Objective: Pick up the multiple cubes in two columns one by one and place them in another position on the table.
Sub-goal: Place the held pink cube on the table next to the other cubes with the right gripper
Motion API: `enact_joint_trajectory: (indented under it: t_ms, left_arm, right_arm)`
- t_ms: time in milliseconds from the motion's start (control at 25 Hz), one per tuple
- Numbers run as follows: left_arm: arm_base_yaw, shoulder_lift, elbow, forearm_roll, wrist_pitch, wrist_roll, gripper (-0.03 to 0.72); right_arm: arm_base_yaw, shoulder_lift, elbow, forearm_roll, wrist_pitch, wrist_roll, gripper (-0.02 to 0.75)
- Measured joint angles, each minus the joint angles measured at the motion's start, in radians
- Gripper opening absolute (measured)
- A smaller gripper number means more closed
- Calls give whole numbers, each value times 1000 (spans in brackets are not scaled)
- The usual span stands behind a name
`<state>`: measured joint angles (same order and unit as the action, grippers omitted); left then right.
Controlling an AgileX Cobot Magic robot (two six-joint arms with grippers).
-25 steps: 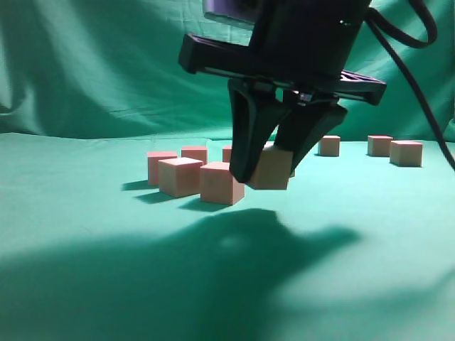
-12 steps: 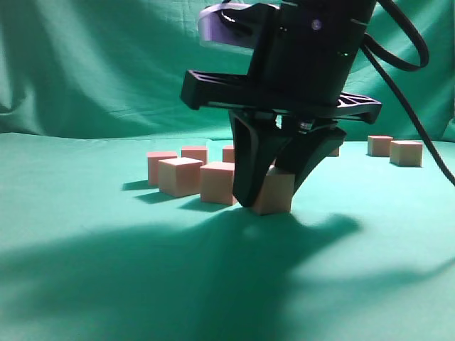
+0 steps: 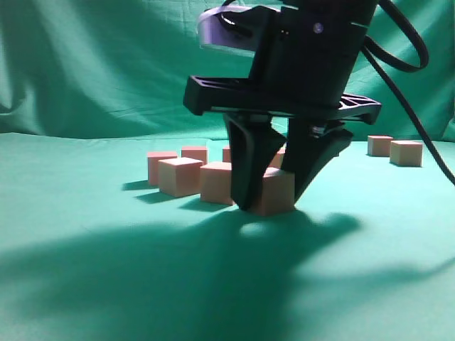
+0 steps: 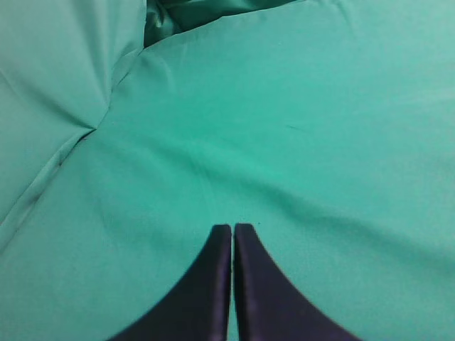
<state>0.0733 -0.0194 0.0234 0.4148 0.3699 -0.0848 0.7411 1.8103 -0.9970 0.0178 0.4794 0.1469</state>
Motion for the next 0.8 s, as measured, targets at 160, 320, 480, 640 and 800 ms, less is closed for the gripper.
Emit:
enact_joint_trajectory:
  t_ms: [160,320,480,640,800]
  left_arm:
    - [0,0,0,0,0,0,0]
    - [0,0,0,0,0,0,0]
    - [0,0,0,0,0,0,0]
    - [0,0,0,0,0,0,0]
    - [0,0,0,0,0,0,0]
  right_arm:
    - [0,0,0,0,0,-2,536]
    - [0,-11,-13,-14,51,-2,586]
    - [0,-20,-90,-59,201,-4,612]
    - [0,-24,-205,-72,407,-4,612]
    - [0,-24,-323,-74,571,-57,612]
